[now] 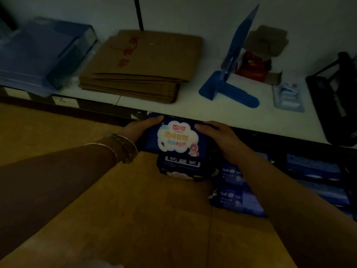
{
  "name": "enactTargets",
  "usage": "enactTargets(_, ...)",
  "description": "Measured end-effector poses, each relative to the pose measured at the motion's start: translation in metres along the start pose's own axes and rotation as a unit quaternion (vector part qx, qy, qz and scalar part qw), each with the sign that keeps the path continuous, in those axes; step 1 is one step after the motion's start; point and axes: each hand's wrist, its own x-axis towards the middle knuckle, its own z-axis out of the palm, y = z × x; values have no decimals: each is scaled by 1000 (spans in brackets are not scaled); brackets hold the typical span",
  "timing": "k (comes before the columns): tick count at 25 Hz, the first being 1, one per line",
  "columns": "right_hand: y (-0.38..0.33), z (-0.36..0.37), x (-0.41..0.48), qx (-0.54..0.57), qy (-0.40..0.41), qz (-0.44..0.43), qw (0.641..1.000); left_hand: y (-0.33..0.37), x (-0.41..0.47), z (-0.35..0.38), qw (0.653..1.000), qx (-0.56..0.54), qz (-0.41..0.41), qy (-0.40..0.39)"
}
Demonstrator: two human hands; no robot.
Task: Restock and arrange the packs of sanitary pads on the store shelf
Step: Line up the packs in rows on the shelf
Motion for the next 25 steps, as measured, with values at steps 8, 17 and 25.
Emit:
enactTargets(8,-68,-12,-91,118,155,-3,981,28,-85,31,997,8,-15,-69)
enactTargets(17,-264,-10,-235,133,153,-7,979,195,-253,80,996,2,0,-90)
enactTargets(25,-443,-10,-353,106,141,-59,983,337,-408,120,994,0,45,-103)
